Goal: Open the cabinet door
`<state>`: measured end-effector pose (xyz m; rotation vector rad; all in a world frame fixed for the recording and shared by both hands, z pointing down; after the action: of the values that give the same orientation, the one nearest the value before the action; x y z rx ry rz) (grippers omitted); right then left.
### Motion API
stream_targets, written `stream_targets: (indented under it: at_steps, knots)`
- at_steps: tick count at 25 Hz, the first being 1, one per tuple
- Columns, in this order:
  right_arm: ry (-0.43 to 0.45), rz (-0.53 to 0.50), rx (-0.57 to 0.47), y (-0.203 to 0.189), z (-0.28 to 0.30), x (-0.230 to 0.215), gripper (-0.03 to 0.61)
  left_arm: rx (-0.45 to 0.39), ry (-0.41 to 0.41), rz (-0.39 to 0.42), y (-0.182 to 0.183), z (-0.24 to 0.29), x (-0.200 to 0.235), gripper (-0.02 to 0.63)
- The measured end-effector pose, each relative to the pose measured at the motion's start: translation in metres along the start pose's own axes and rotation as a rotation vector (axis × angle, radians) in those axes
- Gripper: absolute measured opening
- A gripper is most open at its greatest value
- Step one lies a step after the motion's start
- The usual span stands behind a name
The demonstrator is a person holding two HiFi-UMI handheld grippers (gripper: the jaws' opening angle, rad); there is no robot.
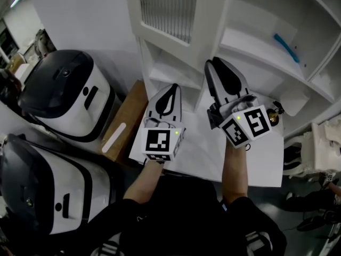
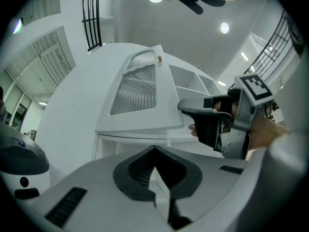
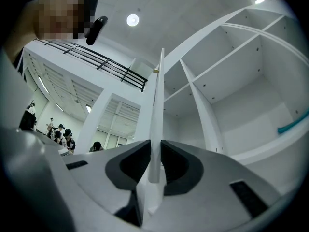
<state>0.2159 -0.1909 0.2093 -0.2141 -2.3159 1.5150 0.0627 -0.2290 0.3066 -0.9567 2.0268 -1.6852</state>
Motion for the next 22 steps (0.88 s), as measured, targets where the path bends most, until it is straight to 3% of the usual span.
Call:
stream_targets:
  at_steps: [22]
  knots:
    - [0.074, 0.034, -0.090, 0.008, -0.007, 0.044, 0.072, 0.032, 0.007, -0.038, -0.005, -0.014, 0.014, 0.011]
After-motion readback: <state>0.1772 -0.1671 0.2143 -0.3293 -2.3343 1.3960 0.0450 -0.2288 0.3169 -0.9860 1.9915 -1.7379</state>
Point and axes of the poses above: the fingertips, and each gripper's own axes: z forward along the fingers, x to its left, y out of its top, the point moved 8 cm from there along -z, backward along the fingers, and after that the axes turned 9 degrees about -z, right-handed, at the moved point
